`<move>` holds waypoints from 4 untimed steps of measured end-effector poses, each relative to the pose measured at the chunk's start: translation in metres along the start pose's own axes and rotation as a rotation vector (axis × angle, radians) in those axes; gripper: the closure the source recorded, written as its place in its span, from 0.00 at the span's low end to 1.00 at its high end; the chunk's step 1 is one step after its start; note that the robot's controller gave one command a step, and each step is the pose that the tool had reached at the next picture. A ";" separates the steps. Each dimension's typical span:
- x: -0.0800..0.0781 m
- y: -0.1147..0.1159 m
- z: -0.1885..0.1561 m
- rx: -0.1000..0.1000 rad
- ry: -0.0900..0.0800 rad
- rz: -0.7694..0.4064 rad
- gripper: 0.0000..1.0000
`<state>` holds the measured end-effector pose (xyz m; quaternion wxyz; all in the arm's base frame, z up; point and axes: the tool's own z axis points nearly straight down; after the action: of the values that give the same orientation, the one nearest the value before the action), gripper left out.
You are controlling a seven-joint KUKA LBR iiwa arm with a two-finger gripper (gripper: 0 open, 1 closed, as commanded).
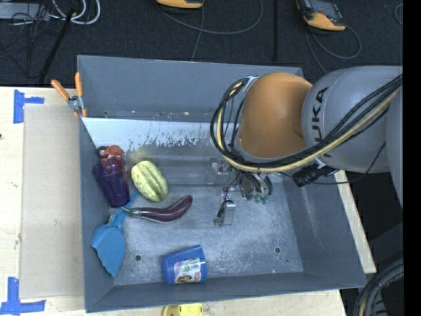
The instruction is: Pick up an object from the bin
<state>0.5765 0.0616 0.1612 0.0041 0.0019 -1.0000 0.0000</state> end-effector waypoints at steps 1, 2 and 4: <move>-0.002 0.000 -0.005 0.000 -0.008 0.002 0.00; -0.009 0.049 0.055 0.000 -0.011 -0.095 0.00; -0.017 0.077 0.044 0.001 -0.010 -0.280 0.00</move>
Offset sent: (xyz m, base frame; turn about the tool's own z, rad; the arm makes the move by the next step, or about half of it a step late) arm 0.0105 0.0767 -0.0912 -0.1521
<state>0.5930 0.1388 0.1172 -0.0010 0.1415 -0.9899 -0.0003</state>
